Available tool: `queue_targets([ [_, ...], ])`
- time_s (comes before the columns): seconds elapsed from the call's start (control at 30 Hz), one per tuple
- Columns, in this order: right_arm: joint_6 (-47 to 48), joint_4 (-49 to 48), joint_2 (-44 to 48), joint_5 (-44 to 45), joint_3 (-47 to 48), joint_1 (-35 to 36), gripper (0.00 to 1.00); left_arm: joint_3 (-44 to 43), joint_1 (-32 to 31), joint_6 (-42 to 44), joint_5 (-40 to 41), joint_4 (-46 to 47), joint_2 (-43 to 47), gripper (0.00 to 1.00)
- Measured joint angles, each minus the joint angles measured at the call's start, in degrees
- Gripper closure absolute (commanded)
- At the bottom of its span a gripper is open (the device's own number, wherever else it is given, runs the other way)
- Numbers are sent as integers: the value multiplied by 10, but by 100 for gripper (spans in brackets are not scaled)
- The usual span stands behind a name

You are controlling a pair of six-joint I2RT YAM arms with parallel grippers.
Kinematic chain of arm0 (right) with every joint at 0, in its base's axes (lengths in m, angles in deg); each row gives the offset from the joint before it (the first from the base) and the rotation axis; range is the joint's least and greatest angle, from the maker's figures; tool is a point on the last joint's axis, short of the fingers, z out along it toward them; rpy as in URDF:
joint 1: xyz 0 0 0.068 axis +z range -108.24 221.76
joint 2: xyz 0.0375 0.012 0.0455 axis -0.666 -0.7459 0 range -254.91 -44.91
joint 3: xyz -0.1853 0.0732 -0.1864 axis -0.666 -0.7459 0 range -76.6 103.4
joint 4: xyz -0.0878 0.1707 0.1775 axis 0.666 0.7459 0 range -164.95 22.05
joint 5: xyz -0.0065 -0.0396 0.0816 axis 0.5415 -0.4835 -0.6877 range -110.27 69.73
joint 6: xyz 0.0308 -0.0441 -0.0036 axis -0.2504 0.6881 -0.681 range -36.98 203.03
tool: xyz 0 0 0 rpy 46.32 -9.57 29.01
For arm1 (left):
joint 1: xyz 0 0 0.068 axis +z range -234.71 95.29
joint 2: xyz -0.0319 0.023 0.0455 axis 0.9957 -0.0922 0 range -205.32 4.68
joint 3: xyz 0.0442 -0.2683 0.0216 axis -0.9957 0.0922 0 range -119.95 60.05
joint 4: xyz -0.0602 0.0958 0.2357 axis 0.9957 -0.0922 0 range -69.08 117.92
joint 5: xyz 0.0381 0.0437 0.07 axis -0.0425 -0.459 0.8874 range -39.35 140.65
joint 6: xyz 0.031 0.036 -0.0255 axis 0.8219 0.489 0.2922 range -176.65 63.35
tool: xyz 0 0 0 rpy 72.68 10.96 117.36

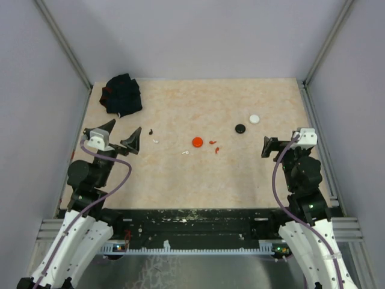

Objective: Insert the wireless bluetooth earbuds into the charging case
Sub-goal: Pick up the charging case at the center of the board.

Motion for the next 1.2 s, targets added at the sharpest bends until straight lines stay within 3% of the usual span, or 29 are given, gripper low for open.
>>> queue_targets([
  [0.37,0,0,-1,-9,0,0,2,0,0,-3,-8,4,-10,0],
  [0.63,-12,-2,-38,-63,1,0,2,-37,0,-32,-43,-34,-102,0],
  [0.83,-37,12,-126,-102,23,-1,4,-66,0,-45,-60,-99,-125,0],
  [1.2,-90,-1,-371,-112,53,-1,8,-110,0,-40,-83,-197,-219,0],
])
